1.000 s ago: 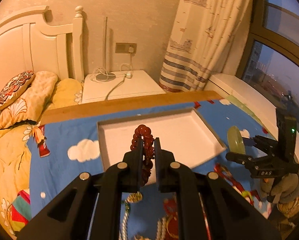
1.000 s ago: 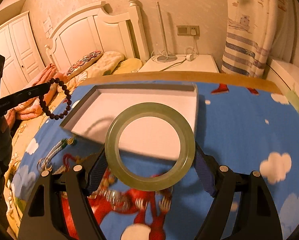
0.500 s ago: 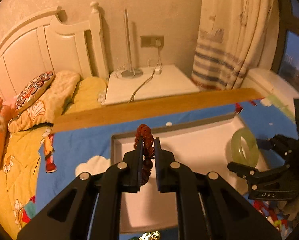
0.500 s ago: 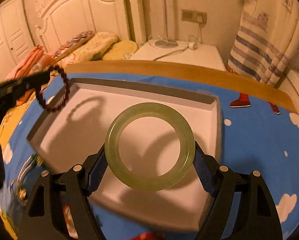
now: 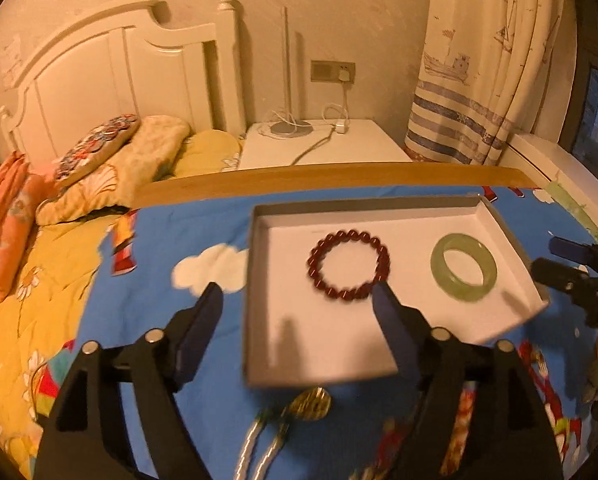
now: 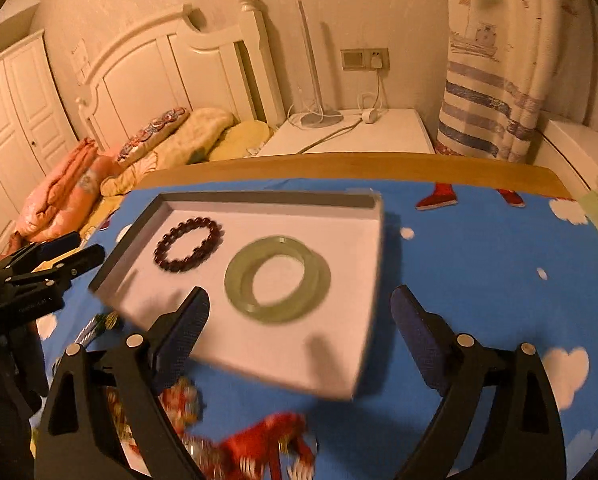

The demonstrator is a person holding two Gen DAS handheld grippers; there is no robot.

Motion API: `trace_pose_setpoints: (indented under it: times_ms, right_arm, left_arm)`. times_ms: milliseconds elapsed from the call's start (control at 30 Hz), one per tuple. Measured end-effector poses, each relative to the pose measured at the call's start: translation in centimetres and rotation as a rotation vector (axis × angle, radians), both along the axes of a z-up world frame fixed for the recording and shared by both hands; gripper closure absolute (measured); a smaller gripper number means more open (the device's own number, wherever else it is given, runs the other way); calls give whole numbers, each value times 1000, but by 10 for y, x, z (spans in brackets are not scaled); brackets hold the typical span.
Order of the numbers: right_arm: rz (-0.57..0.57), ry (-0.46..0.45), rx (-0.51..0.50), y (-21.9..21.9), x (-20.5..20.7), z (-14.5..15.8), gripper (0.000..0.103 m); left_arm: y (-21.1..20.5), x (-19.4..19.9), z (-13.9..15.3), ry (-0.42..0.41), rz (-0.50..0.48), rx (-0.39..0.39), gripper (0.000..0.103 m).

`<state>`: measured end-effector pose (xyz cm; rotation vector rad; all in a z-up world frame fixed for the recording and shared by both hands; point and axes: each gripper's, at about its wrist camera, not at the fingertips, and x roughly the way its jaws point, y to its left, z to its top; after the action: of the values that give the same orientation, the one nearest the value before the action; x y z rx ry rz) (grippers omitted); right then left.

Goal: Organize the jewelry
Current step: 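Move both open tools back over the jewelry pile, then grasp the silver pearl brooch with the right tool while the left tool grasps the gold ring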

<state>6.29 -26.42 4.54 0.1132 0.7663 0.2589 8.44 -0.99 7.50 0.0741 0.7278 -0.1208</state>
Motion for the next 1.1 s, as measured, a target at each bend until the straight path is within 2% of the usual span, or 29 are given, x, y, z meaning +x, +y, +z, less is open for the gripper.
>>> trace_pose_setpoints:
  times_ms: [167, 367, 500, 600, 833, 967, 1100]
  right_arm:
    - [-28, 20, 17, -16, -29, -10, 14]
    - [-53, 68, 45, -31, -54, -25, 14]
    - [26, 88, 21, -20, -75, -32, 14]
    - [106, 83, -37, -1, -91, -36, 14]
    - [234, 91, -161, 38, -97, -42, 15]
    - [267, 77, -261, 59, -96, -47, 27]
    - [282, 69, -325, 71, -91, -48, 39]
  left_arm:
    - [17, -45, 1, -29, 53, 25, 17]
    - [42, -104, -1, -81, 123, -16, 10]
    - [58, -135, -9, -86, 159, -31, 9]
    - [74, -153, -20, -82, 193, -51, 8]
    - [118, -163, -42, -39, 269, -219, 8]
    - [120, -157, -47, -3, 261, -253, 7]
    - [117, -158, -46, -14, 234, -258, 7]
